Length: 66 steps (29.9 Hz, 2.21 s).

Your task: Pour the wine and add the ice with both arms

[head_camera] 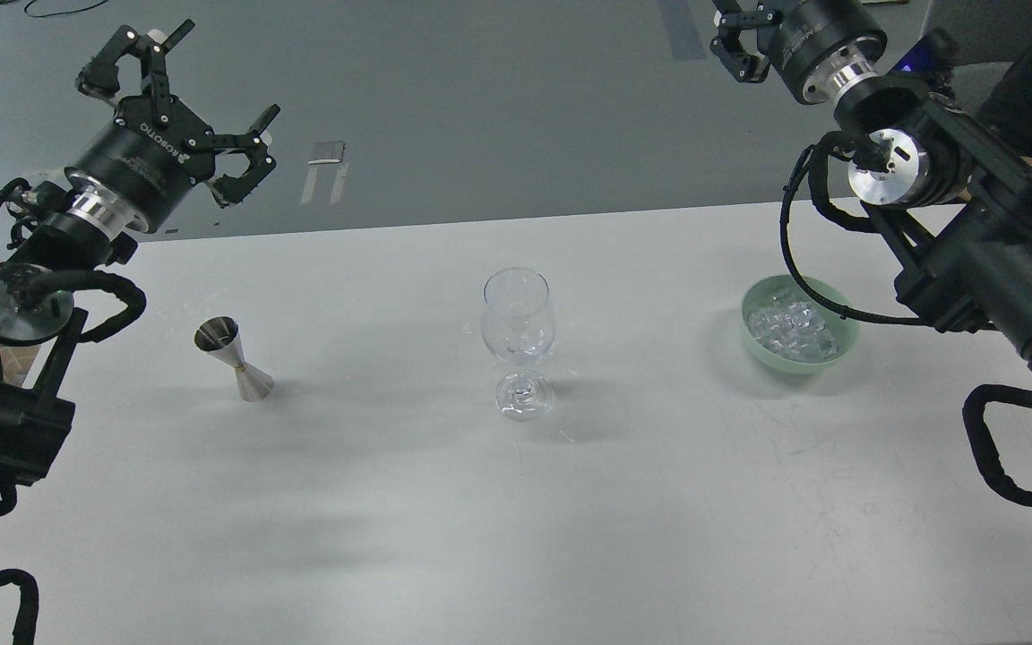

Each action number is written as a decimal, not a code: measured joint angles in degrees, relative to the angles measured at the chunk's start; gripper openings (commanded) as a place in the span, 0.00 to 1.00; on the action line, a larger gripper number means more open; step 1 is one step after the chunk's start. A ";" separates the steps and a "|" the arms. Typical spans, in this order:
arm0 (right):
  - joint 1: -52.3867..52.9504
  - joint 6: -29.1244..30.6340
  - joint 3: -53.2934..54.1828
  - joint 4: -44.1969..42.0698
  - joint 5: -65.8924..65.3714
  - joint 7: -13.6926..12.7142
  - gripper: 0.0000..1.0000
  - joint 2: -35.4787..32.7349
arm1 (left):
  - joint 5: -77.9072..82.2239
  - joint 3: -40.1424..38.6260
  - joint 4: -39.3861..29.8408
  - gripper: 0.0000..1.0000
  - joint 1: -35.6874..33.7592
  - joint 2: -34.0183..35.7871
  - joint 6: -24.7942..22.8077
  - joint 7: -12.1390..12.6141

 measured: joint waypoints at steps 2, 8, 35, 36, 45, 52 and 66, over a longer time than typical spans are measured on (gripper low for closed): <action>0.00 -0.40 -0.02 -0.04 0.00 0.00 1.00 0.00 | 0.00 -0.15 -0.06 0.98 -0.42 0.00 0.16 0.11; 0.07 -0.83 -0.08 -0.03 0.00 0.00 1.00 0.14 | -0.02 -0.21 -0.06 0.98 -0.59 -0.74 0.19 0.26; 0.65 -1.12 -1.15 0.04 -0.02 0.00 1.00 0.36 | 0.26 -0.21 -0.04 0.98 -0.62 -2.28 0.28 1.23; 0.65 -1.12 -1.15 0.01 -0.02 0.00 1.00 0.37 | 0.26 -0.21 -0.04 0.98 -0.62 -2.28 0.28 1.24; 0.89 -1.15 -1.24 -0.06 -0.08 -0.15 1.00 0.48 | 0.26 -0.33 -0.04 0.98 -0.81 -2.32 0.20 1.53; 1.80 -1.19 -1.30 -0.45 -0.08 -0.44 1.00 0.08 | -0.07 -0.48 -0.04 0.98 -0.98 -2.99 0.17 1.59; 2.15 -1.19 -1.33 -0.58 -0.08 -0.88 1.00 0.43 | -0.07 -0.28 0.01 0.98 -5.13 -3.48 1.72 2.28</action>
